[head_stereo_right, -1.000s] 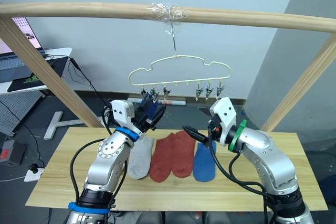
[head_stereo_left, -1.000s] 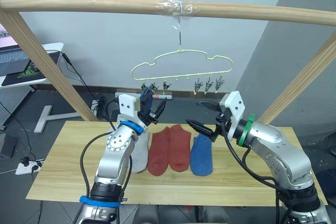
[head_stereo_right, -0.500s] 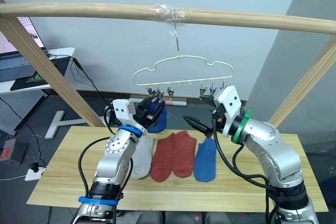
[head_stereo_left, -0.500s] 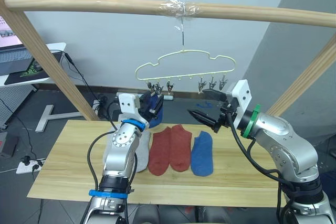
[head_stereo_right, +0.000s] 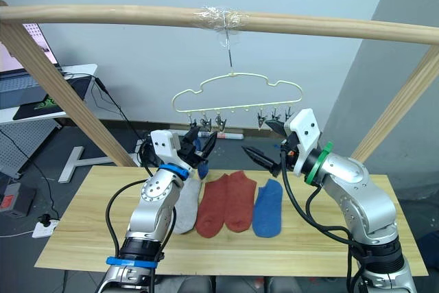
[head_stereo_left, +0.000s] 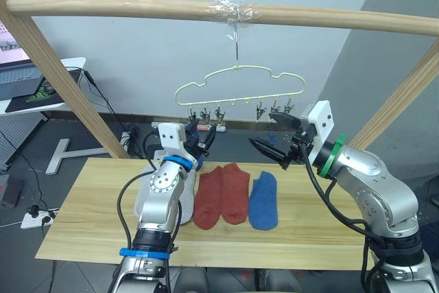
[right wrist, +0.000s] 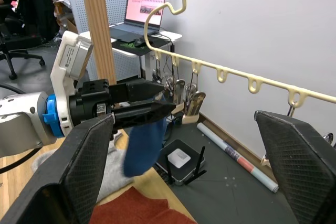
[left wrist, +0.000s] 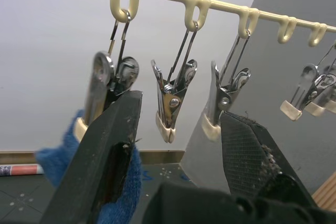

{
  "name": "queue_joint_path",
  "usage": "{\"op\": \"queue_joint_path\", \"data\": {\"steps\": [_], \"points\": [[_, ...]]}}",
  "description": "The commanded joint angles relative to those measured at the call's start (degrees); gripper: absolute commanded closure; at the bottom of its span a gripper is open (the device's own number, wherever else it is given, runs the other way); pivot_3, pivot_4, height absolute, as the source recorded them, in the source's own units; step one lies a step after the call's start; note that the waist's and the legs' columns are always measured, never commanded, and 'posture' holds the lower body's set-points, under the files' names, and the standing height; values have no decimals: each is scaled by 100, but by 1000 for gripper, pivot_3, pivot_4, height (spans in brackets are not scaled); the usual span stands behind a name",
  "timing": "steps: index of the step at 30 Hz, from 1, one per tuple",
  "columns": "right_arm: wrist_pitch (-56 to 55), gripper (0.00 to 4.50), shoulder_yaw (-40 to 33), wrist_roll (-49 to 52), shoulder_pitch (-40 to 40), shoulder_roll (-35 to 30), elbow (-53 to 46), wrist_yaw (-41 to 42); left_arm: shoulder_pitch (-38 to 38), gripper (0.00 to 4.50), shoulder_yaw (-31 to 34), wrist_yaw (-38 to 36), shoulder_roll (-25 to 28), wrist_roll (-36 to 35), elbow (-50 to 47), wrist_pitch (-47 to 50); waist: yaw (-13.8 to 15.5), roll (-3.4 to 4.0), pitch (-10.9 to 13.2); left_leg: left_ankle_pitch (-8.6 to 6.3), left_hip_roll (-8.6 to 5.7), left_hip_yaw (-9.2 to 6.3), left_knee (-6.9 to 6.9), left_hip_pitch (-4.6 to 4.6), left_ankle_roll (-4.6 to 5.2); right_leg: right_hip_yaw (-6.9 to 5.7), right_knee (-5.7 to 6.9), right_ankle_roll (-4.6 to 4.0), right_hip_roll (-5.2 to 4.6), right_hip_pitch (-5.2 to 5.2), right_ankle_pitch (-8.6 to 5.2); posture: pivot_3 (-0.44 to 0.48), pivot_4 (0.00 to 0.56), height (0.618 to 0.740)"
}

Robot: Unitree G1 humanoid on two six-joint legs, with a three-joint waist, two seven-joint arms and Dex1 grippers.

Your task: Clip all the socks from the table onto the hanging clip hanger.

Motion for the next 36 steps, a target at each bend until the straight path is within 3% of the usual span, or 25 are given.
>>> {"op": "queue_joint_path", "data": {"steps": [1,9,15,36], "points": [[-115,0,-103,156,-137,-9,-153,31,-217,1796,1,177,-96,108,-48,-226,0,0,0,0,-1,0,8,0,0,0,6,0,0,0,0,78,69,740],[-268,0,91,195,-214,-321,-316,446,-388,1796,-18,317,-139,247,159,-370,-10,0,0,0,-3,-2,52,12,0,1,23,3,2,29,0,75,72,740],[-297,0,105,214,-225,-286,-302,365,-435,1796,34,649,-89,526,181,-464,-8,0,0,0,-2,-5,53,23,0,0,23,4,2,42,0,79,77,740],[-208,0,39,315,-236,-236,-274,253,-499,1796,-21,607,-182,498,300,-389,-8,0,0,0,-2,-6,51,26,0,0,22,4,2,45,0,76,80,740]]}}
